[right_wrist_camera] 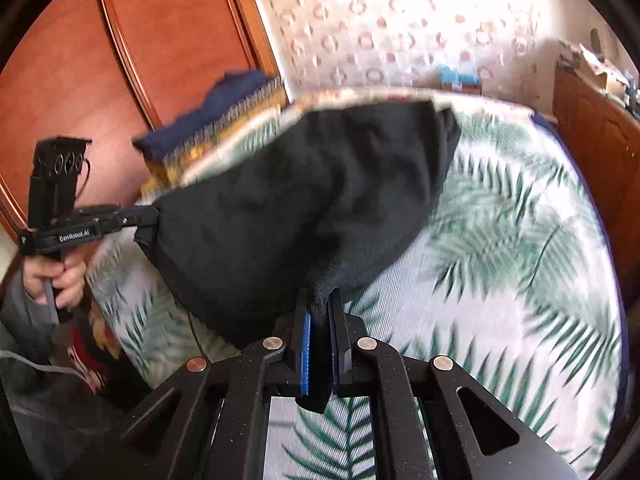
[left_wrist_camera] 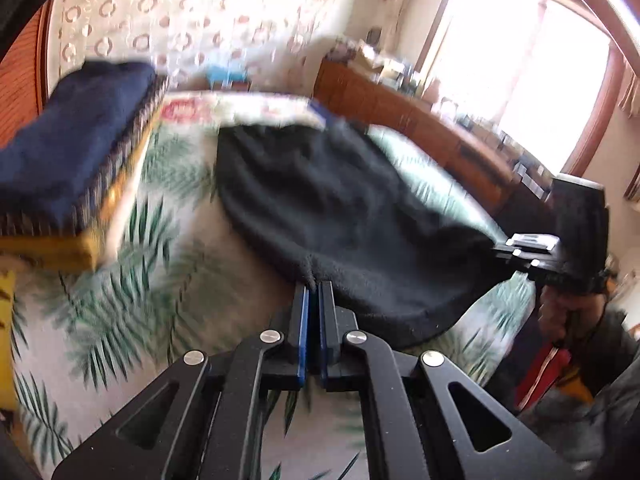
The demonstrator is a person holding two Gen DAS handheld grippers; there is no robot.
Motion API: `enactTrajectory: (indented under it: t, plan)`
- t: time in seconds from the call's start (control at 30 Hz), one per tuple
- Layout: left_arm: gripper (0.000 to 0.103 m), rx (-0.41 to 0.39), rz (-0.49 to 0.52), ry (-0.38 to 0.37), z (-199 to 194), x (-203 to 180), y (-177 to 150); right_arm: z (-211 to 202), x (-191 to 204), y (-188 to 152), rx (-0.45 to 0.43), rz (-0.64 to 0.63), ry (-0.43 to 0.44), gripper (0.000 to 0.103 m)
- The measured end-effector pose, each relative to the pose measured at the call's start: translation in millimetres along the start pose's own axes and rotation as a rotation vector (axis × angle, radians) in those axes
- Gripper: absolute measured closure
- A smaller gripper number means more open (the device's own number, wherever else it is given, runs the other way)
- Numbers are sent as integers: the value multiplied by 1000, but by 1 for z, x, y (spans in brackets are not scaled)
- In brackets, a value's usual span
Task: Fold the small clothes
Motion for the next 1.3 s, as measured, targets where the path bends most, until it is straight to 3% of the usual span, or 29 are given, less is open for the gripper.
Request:
enactTrajectory:
  t: [0.17,0.3,0.53,0.77,0.87,0.93,1.0,1.07,1.13,1.17,1.23,1.3]
  plan:
    - [98,-131,5,32,1,0,71,-20,-5,48,-111,-44,-1,96]
    - [98,-182,-15,73,26,10,128,-15,-21,95,-170,-85,-64,96]
    - [98,-139,-60,164,93,38,181,37,-76,154,-163,-39,-134,96]
    - [98,-36,-109,233,153,66,186,96,-108,189,-75,-13,-147,96]
    - [98,-42,-88,276,160,66,185,98,-110,203,-63,-17,-162,83]
    - [98,-59,-73,274,157,63,186,95,-111,208,-62,-25,-195,59]
    - [89,-81,-52,269,148,59,187,89,-103,208,-81,-58,-227,49]
    - [58,-108,-31,257,142,55,188,80,-96,204,-99,-79,-241,46]
    - [47,-115,-3,241,136,49,184,72,-86,196,-109,-109,-221,46]
    - [36,-111,11,229,133,47,178,71,-85,188,-100,-124,-209,46]
    - [26,-93,33,208,133,44,169,73,-83,173,-55,-150,-213,46]
    - [26,-66,55,194,132,41,158,75,-80,161,-24,-159,-208,46]
Point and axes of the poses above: each gripper's, at about its wrist camera, not at the fingertips, and z roughly the way its jaws point, x to its left, y to its top, the point moved 3 cm from there along z, roughly the way its jaws point, and after that the axes turned 9 degrees about y, right-handed, at the moved point
